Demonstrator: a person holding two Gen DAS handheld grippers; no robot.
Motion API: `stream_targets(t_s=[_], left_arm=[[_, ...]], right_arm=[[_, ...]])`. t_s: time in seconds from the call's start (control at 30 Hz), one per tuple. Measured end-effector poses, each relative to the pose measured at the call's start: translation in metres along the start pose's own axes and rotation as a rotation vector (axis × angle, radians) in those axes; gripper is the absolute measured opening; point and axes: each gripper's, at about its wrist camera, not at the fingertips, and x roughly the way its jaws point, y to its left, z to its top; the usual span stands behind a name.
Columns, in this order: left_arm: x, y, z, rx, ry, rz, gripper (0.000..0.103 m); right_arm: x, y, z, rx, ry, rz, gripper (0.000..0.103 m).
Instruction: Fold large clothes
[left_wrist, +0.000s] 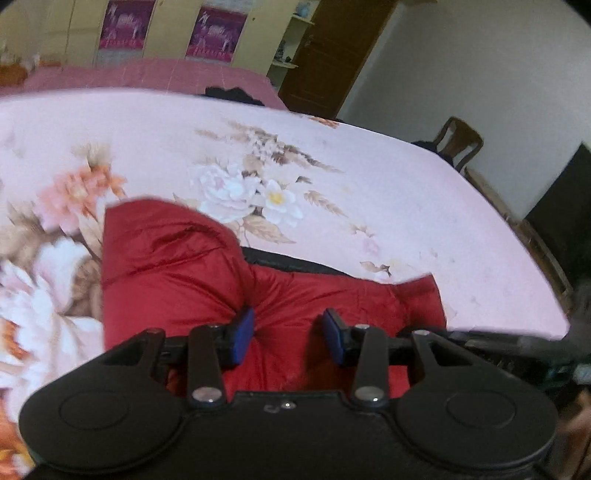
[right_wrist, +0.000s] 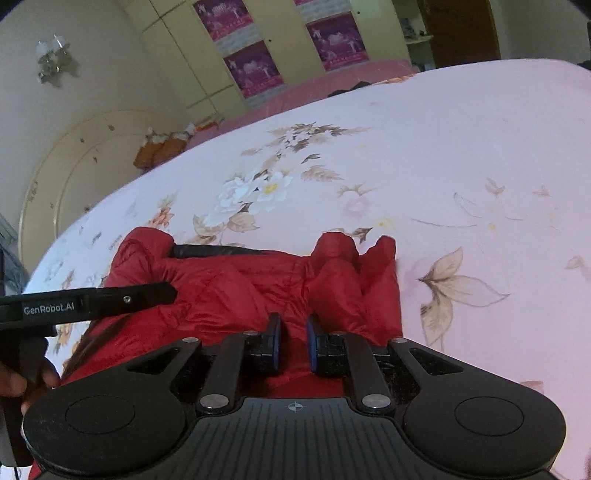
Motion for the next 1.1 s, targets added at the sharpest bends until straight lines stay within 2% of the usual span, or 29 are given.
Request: stream_targets(t_s=[0.07, 0.2, 0.3, 0.37, 0.5, 0.6, 0.77, 0.87, 0.97, 1.1], left_arm=[[-0.023, -0.01, -0.003, 0.048, -0.024, 0.019, 0.042], [-0.062, -0.026, -0.026, 0.097, -0.067, 0.011, 0.042], [-0.059, -0.033, -0.046, 0.142, -0.05, 0.057, 0.044], [-0.05, -0.031, -0.057, 0.144, -0.05, 0.075, 0.044], [-0.047, -0.033, -0.062, 0.148, -0.055, 0.106, 0.044], [-0.059, -0.036, -0.061, 0.145, -0.055, 0.122, 0.042], [-0.1, -0.048, -0.07, 0.168, -0.087, 0.1, 0.042], [-0.125, -0.057, -0.088, 0.173, -0.093, 0.053, 0.042], [-0.14, -0.061, -0.112, 0.163, -0.08, 0.012, 0.042], [-0.148, -0.063, -0.139, 0.186, -0.074, 0.018, 0.042]], right_arm=[[-0.028, 0.007, 0.002, -0.026, -0.065, -0.003, 0.013], [-0.061, 0.012, -0.01, -0.097, -0.087, 0.021, 0.013], [-0.05, 0.013, -0.027, -0.162, -0.025, -0.04, 0.012], [-0.035, 0.005, -0.034, -0.131, 0.023, -0.056, 0.012], [-0.027, 0.004, -0.031, -0.125, 0.035, -0.063, 0.012], [-0.049, 0.01, -0.028, -0.132, -0.003, -0.064, 0.013], [-0.11, 0.023, -0.038, -0.166, -0.062, 0.018, 0.013], [-0.137, 0.043, -0.053, -0.222, -0.076, 0.079, 0.013], [-0.15, 0.06, -0.074, -0.287, -0.052, 0.123, 0.013], [-0.148, 0.066, -0.104, -0.343, -0.008, 0.107, 0.013]])
